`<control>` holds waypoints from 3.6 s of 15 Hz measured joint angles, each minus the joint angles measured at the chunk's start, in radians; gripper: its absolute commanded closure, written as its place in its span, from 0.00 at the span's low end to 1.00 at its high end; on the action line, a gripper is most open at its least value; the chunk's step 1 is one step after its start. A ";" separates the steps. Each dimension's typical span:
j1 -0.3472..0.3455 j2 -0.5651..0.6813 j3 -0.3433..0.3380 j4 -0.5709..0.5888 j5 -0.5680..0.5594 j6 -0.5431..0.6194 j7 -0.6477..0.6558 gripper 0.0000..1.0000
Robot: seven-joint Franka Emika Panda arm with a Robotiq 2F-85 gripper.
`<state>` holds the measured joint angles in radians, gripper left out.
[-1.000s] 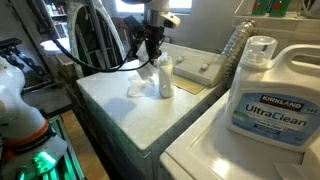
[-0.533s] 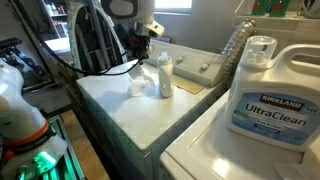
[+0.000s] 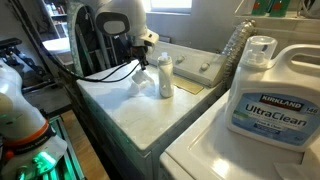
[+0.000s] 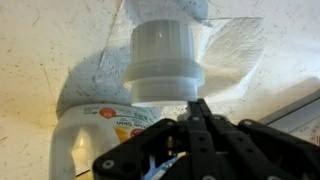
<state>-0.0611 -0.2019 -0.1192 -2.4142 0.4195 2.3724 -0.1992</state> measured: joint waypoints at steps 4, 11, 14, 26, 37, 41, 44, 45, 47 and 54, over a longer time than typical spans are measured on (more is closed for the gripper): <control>0.023 0.011 0.000 -0.019 0.049 0.082 -0.053 0.37; 0.027 -0.002 -0.025 -0.013 0.083 0.012 -0.141 0.00; 0.011 -0.014 -0.052 0.009 0.036 -0.164 -0.156 0.00; -0.004 0.076 -0.031 0.005 -0.142 -0.154 -0.241 0.58; -0.004 0.146 0.006 0.016 -0.279 -0.124 -0.254 0.97; -0.010 0.132 0.007 0.093 -0.489 -0.227 -0.250 0.97; -0.005 0.135 0.027 0.135 -0.641 -0.253 -0.224 0.97; -0.001 0.141 0.038 0.139 -0.664 -0.253 -0.206 0.97; 0.008 0.159 0.060 0.140 -0.674 -0.255 -0.162 0.89; 0.019 0.186 0.077 0.157 -0.757 -0.302 -0.107 0.97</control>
<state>-0.0417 -0.0157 -0.0425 -2.2570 -0.3379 2.0707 -0.3067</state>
